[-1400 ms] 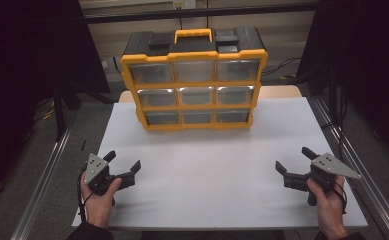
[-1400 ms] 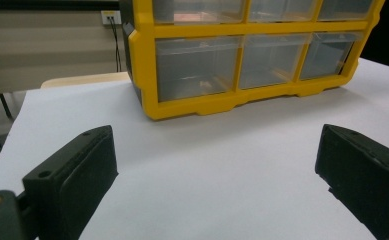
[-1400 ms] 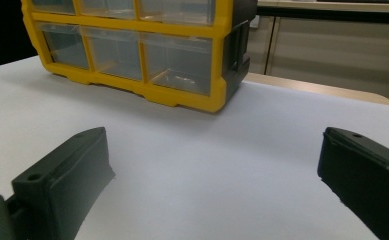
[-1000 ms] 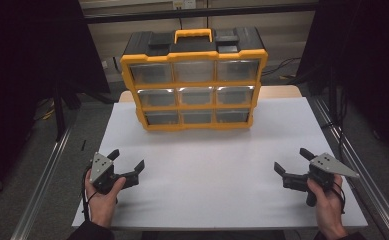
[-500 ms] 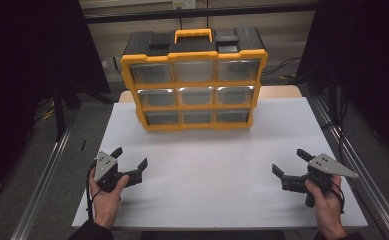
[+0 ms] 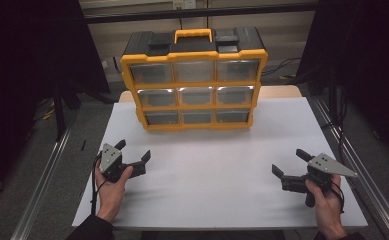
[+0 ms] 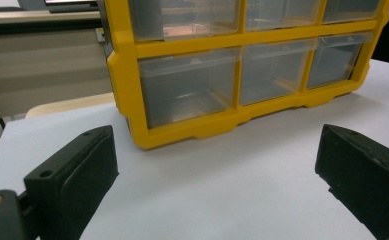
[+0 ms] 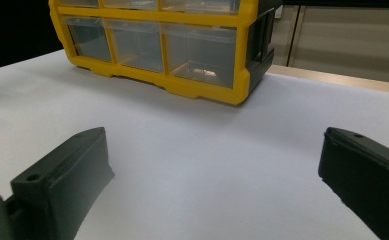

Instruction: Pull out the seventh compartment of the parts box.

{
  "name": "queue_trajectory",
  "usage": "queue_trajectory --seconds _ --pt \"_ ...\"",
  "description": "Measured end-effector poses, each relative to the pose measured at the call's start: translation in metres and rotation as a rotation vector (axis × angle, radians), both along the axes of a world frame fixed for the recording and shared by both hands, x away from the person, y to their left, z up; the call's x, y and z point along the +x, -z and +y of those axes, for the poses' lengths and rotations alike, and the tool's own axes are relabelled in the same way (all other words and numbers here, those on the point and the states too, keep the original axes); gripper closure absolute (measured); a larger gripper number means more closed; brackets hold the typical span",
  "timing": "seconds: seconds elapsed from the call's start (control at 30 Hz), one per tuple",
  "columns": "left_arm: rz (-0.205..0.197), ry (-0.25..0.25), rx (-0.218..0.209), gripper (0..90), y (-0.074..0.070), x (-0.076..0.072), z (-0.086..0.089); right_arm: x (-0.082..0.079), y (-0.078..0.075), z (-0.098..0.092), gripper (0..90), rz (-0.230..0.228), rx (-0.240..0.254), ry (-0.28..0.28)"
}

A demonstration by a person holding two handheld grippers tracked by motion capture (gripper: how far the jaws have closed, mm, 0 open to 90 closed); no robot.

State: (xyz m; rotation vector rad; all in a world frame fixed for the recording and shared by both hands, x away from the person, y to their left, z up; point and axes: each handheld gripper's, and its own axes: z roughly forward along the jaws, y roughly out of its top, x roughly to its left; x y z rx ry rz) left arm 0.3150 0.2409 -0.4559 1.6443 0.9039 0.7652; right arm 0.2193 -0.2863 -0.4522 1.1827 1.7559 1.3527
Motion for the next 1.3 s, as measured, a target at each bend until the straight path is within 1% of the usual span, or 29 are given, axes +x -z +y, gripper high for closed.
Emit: queue_trajectory --seconds 0.03,0.07,0.1,0.13,0.17,0.23,0.33,0.37,0.47,0.5,0.53,0.57,0.6,0.63,0.67,0.7,0.77,0.8,0.83,0.9,1.0,1.03,1.07,1.13,1.17,1.2,1.23,1.27,1.3 --pt "0.001 -0.007 0.01 3.5 0.0 0.001 -0.001 0.0 0.0 0.0 0.0 0.002 0.001 0.002" --pt "0.002 0.003 -0.012 3.5 0.001 0.004 -0.004 0.0 0.0 0.0 0.0 0.004 0.003 0.002" --pt "0.005 0.012 -0.007 3.5 0.002 0.006 -0.004 0.0 0.0 -0.001 0.0 0.004 0.001 0.002" --pt "0.009 0.007 -0.004 3.4 0.002 0.007 -0.006 0.0 0.0 -0.001 0.0 0.004 0.001 0.002" --pt "0.001 0.029 -0.007 3.2 0.002 0.009 -0.008 0.0 0.0 -0.001 0.0 0.004 0.0 0.001" --pt "-0.006 0.041 0.024 2.5 0.001 0.011 -0.01 0.0 0.0 -0.001 0.0 0.004 0.002 0.003" --pt "-0.027 0.06 0.032 2.6 -0.001 0.013 -0.014 -0.001 0.0 -0.001 0.0 0.007 0.004 0.001" --pt "-0.043 0.058 0.057 2.6 -0.002 0.014 -0.015 0.0 0.0 -0.001 0.0 0.007 0.004 0.003" --pt "-0.055 0.053 0.071 2.4 -0.004 0.017 -0.017 0.0 0.0 -0.001 0.0 0.004 0.001 0.001" --pt "-0.054 0.044 0.103 2.4 -0.005 0.022 -0.019 0.0 0.0 -0.001 0.0 0.003 0.002 0.003" --pt "-0.068 0.04 0.094 2.4 -0.004 0.025 -0.021 0.0 0.0 -0.001 0.0 0.006 0.004 0.003" --pt "-0.072 0.043 0.136 2.4 -0.005 0.027 -0.02 0.0 0.0 -0.001 0.0 0.008 0.005 0.002" --pt "-0.072 0.043 0.136 2.4 -0.005 0.027 -0.02 0.0 0.0 -0.001 0.0 0.008 0.005 0.002" --pt "-0.074 0.051 0.166 2.4 -0.005 0.031 -0.022 0.0 0.0 -0.001 0.0 0.008 0.005 0.002" --pt "-0.074 0.051 0.166 2.4 -0.005 0.031 -0.022 0.0 0.0 -0.001 0.0 0.005 0.003 0.004" --pt "-0.099 0.047 0.177 2.4 -0.005 0.036 -0.024 0.0 0.0 -0.001 0.0 0.005 0.003 0.004" --pt "-0.106 0.056 0.19 2.4 -0.006 0.039 -0.026 0.0 0.0 -0.001 0.0 0.004 0.0 0.003" --pt "-0.121 0.057 0.193 2.5 -0.006 0.04 -0.027 0.0 0.0 -0.001 0.0 0.004 0.0 0.002" --pt "-0.118 0.062 0.201 2.5 -0.007 0.041 -0.028 0.0 0.0 -0.001 0.0 0.004 0.0 0.002" --pt "-0.124 0.065 0.238 2.2 -0.008 0.045 -0.031 0.0 0.0 -0.001 0.0 0.005 0.0 0.002" --pt "-0.136 0.068 0.238 2.0 -0.01 0.049 -0.034 0.0 0.0 -0.001 0.0 0.005 0.0 0.003" --pt "-0.153 0.07 0.241 2.0 -0.01 0.051 -0.035 0.0 0.0 -0.001 0.0 0.006 0.001 0.003" --pt "-0.156 0.076 0.257 2.0 -0.011 0.052 -0.035 0.0 0.0 -0.001 0.0 0.008 0.002 0.004" --pt "-0.182 0.084 0.296 1.7 -0.012 0.055 -0.037 0.0 0.0 -0.001 0.0 0.008 0.002 0.003" --pt "-0.188 0.108 0.308 1.4 -0.014 0.057 -0.036 0.0 0.0 -0.001 0.0 0.008 0.001 0.004" --pt "-0.192 0.11 0.297 1.0 -0.013 0.058 -0.038 0.0 0.0 -0.001 0.0 0.007 -0.001 0.001" --pt "-0.193 0.107 0.328 1.1 -0.014 0.06 -0.038 0.0 0.0 -0.001 0.0 0.01 0.001 0.002" --pt "-0.212 0.099 0.344 1.1 -0.014 0.061 -0.04 0.0 0.0 -0.001 0.0 0.01 0.001 0.002" --pt "-0.232 0.11 0.363 1.1 -0.014 0.062 -0.041 0.0 0.0 -0.001 0.0 0.007 0.001 0.002"
